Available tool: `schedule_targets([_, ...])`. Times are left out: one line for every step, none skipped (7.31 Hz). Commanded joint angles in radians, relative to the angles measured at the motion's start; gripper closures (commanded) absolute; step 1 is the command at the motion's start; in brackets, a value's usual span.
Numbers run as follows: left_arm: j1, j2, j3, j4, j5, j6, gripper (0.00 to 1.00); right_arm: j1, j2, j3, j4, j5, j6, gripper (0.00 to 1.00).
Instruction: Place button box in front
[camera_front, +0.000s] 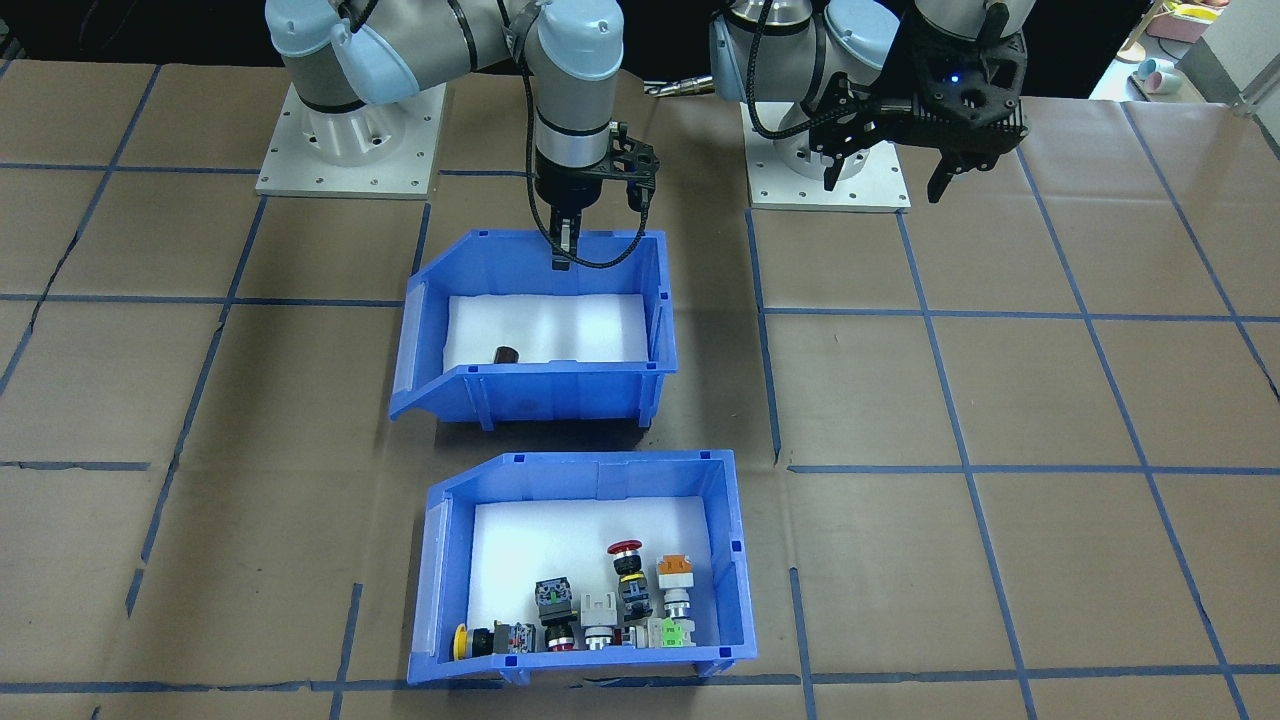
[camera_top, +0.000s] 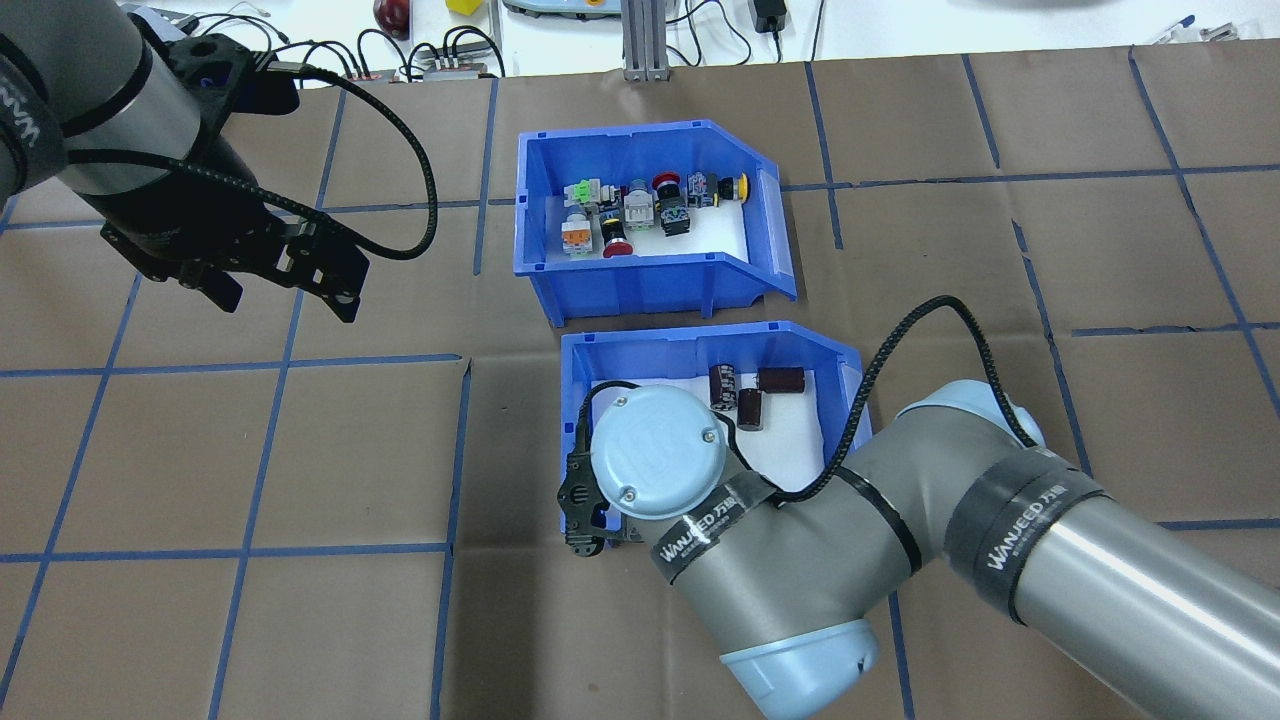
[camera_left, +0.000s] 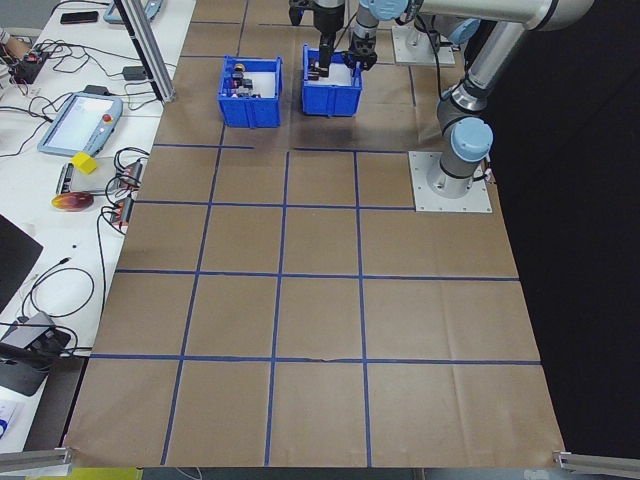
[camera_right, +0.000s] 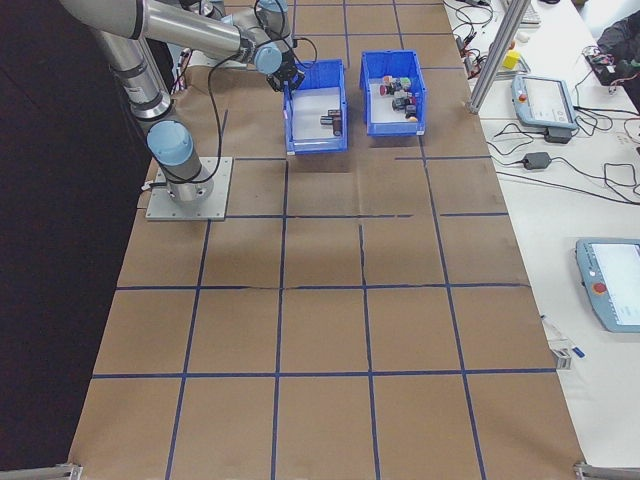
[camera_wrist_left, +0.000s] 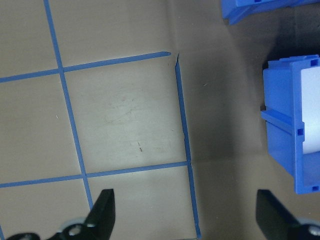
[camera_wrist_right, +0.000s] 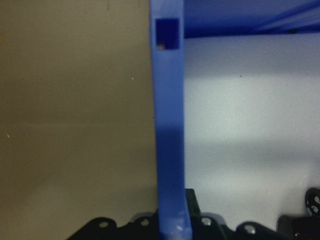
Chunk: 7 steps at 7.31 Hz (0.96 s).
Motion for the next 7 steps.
schedule_targets([0.002, -0.001, 0.001, 0.002, -0.001, 0.000, 0.01, 0.010, 0.021, -0.013, 0.010, -0.003, 0.003, 0.89])
schedule_targets([0.002, -0.001, 0.001, 0.002, -0.001, 0.000, 0.01, -0.003, 0.024, -0.016, 0.040, -0.039, -0.005, 0.89])
schedule_targets([0.002, -0.008, 0.003, 0.004, -0.004, 0.000, 0.01, -0.013, 0.017, -0.015, 0.054, -0.044, -0.009, 0.89])
schedule_targets([0.002, -0.008, 0.003, 0.004, -0.004, 0.000, 0.01, -0.013, 0.023, -0.013, 0.054, -0.043, -0.008, 0.89])
schedule_targets([0.002, -0.004, 0.001, 0.004, -0.003, 0.000, 0.01, -0.012, 0.024, -0.012, 0.053, -0.037, -0.003, 0.87])
schedule_targets([0.003, -0.005, 0.001, 0.004, -0.003, 0.000, 0.01, -0.013, 0.024, -0.013, 0.053, -0.032, 0.003, 0.34])
schedule_targets([0.003, -0.002, 0.001, 0.004, -0.001, 0.000, 0.01, -0.015, 0.014, -0.015, 0.053, -0.025, 0.011, 0.00])
